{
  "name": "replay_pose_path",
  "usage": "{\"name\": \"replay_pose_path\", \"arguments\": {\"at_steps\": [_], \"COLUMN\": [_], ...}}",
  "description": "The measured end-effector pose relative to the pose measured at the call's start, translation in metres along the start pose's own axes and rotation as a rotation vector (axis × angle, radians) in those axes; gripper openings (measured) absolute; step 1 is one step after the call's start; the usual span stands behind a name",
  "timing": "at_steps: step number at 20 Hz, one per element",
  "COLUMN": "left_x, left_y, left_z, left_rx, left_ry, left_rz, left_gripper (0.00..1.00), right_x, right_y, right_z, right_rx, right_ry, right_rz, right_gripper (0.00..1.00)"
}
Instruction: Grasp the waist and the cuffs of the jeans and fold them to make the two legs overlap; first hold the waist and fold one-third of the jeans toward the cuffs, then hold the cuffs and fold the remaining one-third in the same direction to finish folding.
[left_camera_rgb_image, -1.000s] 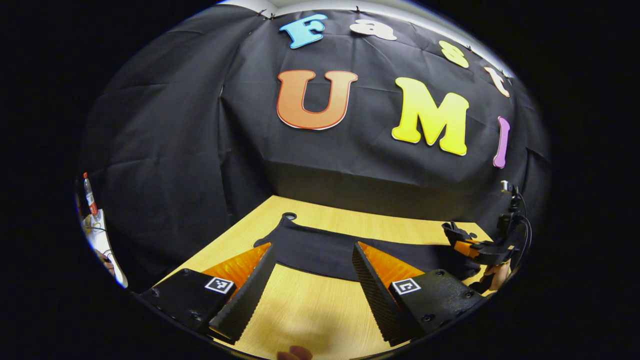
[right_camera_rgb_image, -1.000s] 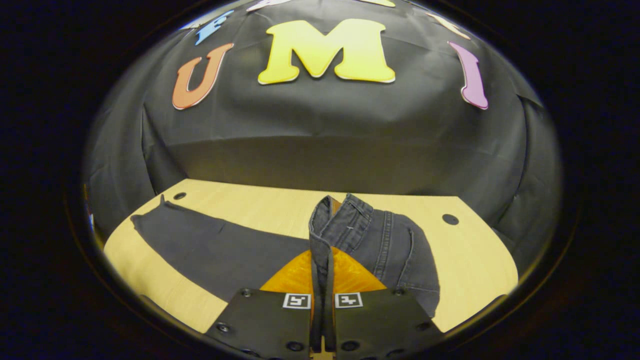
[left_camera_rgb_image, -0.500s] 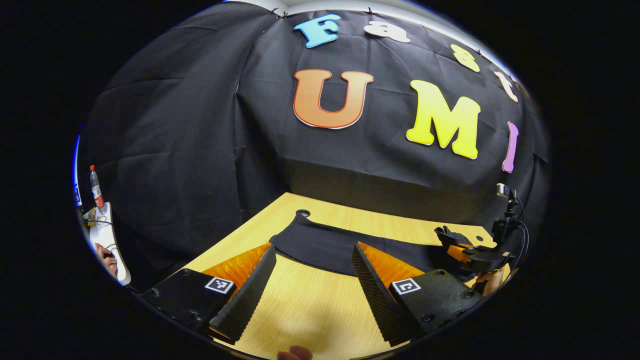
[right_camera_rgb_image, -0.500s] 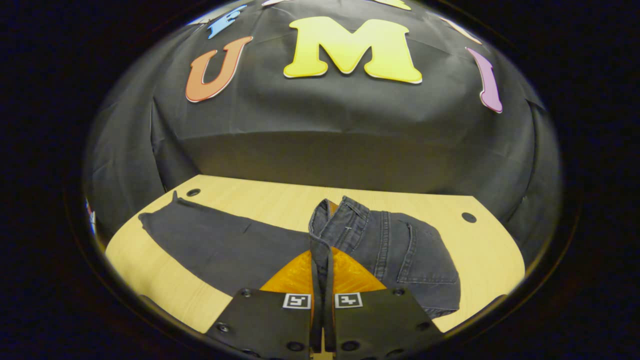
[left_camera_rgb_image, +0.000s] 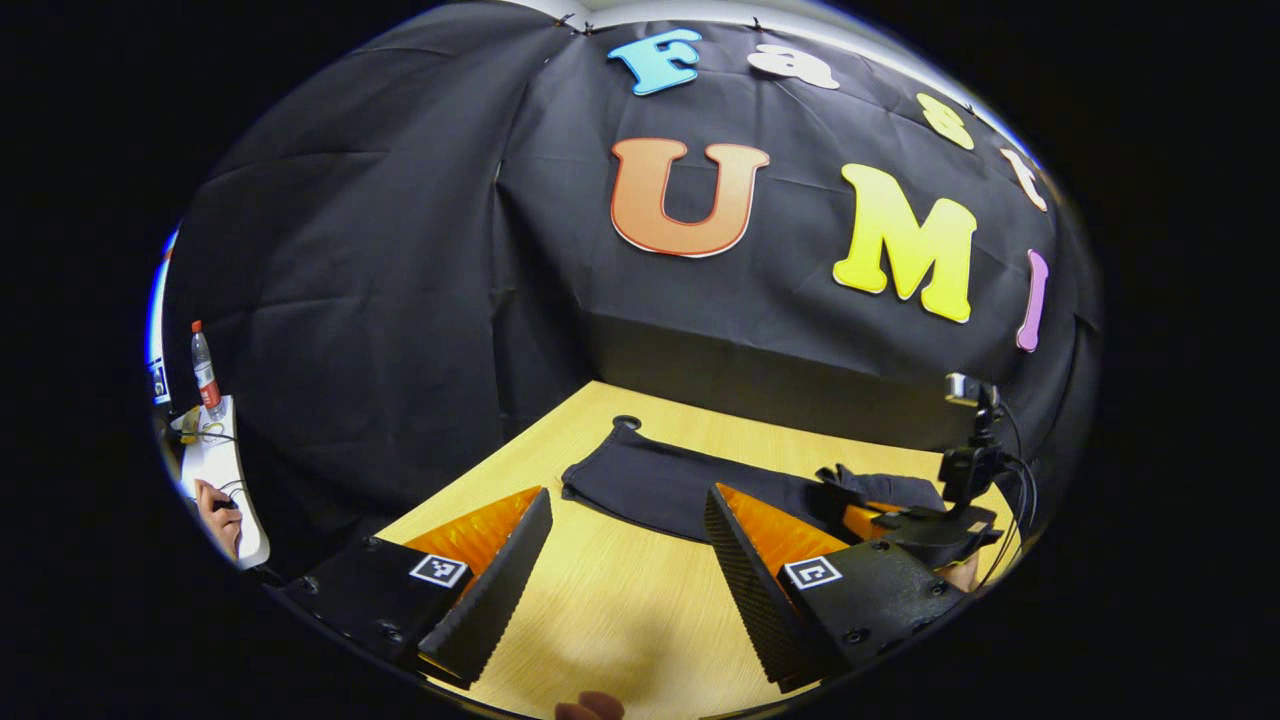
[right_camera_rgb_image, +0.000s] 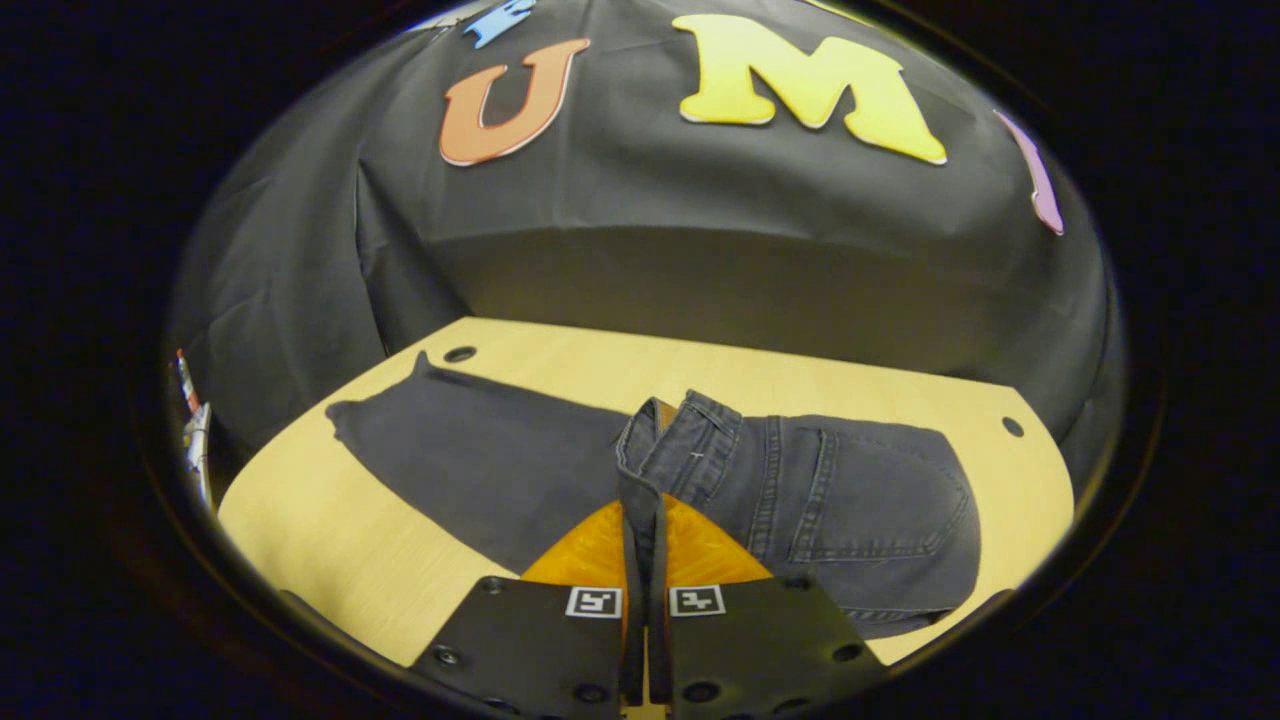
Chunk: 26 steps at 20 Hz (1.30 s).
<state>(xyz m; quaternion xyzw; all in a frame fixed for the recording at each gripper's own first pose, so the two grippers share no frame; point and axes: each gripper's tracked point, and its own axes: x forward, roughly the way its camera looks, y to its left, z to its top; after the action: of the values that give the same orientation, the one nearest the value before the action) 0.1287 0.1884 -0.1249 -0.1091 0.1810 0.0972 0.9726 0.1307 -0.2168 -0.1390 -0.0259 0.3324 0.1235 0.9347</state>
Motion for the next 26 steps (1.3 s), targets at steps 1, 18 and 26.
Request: {"name": "replay_pose_path", "arguments": {"at_steps": [1,18,26], "left_x": [-0.001,0.107,0.185], "left_y": [0.003,0.016,0.05], "left_z": [0.001,-0.067,-0.099], "left_rx": [-0.003,-0.726,-0.899], "left_ry": [-0.003,0.297,0.397], "left_rz": [0.007,-0.027,0.082], "left_gripper": [0.99,0.99,0.99], "right_x": [0.003,-0.053,-0.124], "right_y": [-0.002,0.03,-0.047], "right_z": [-0.002,0.032,0.087], "right_rx": [0.001,0.041,0.092], "right_ry": [0.008,-0.081,-0.221], "right_rz": [-0.006,0.22,0.146], "right_gripper": [0.02,0.9,0.9]}}
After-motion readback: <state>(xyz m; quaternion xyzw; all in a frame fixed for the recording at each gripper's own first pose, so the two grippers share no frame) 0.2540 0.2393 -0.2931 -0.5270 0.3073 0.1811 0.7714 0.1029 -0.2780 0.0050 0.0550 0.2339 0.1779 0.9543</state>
